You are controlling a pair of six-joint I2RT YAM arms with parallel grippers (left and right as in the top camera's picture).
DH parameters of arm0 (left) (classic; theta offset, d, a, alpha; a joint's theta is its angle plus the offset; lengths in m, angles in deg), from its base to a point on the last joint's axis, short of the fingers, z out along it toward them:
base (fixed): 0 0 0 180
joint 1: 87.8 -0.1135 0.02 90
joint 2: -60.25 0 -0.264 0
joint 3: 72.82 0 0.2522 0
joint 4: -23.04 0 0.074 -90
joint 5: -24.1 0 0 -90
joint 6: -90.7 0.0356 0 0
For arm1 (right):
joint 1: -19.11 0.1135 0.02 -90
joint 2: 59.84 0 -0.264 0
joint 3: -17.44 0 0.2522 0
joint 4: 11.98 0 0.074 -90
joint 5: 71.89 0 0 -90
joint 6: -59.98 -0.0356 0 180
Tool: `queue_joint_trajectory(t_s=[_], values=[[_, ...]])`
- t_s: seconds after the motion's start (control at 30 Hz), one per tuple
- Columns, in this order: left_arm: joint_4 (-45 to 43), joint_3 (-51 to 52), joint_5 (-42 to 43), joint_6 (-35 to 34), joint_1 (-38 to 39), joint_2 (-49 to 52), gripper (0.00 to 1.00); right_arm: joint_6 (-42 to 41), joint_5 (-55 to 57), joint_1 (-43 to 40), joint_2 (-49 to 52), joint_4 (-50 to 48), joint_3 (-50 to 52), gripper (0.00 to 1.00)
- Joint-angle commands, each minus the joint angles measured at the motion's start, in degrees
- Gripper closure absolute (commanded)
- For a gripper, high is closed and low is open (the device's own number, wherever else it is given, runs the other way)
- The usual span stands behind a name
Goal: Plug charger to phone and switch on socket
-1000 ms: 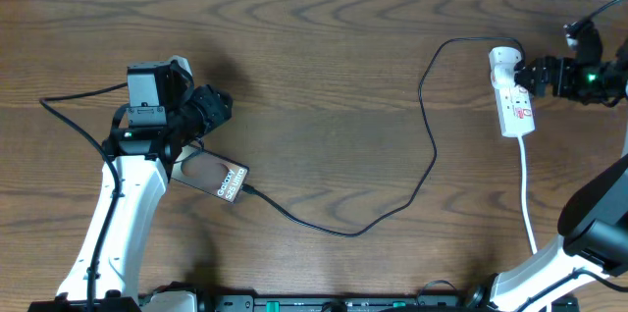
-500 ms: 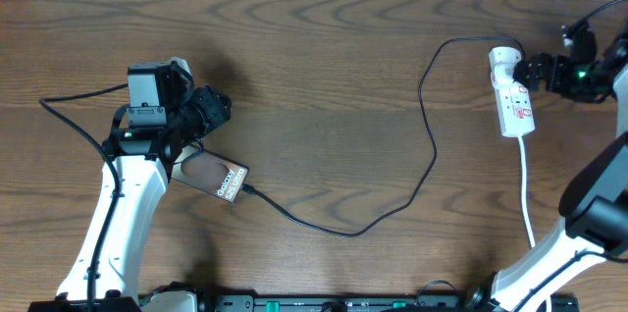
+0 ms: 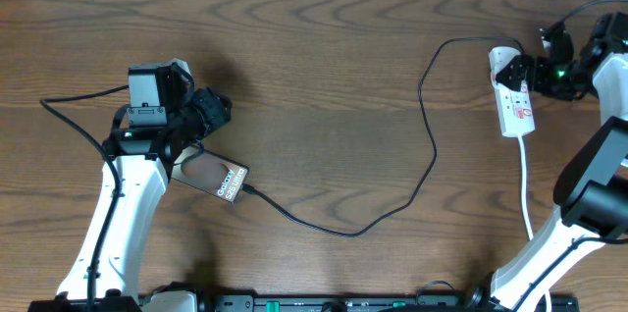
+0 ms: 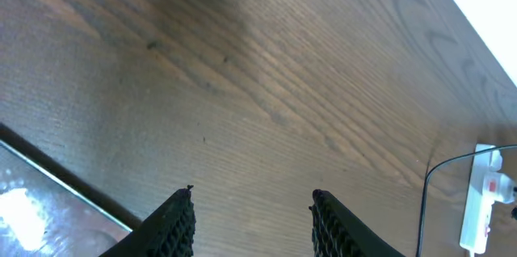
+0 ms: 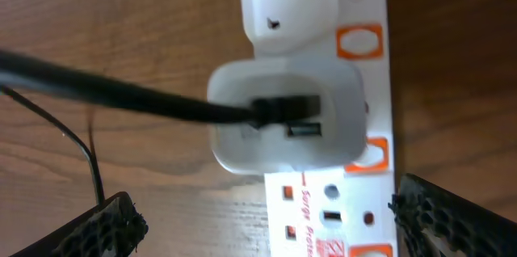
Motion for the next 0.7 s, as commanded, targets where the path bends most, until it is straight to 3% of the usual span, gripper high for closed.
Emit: queue_joint_trajectory(t_s=[0.0, 0.67], values=[[0.9, 0.9, -0.8, 1.4, 0.2, 0.4, 0.56, 0.7, -0.9, 1.0, 0.7, -0.5, -0.1, 0.01], [1.1, 1.1, -0.8, 1.4, 0.2, 0.4, 0.55, -1.1, 0.6, 3.5, 3.3, -1.7, -0.1, 0.01]])
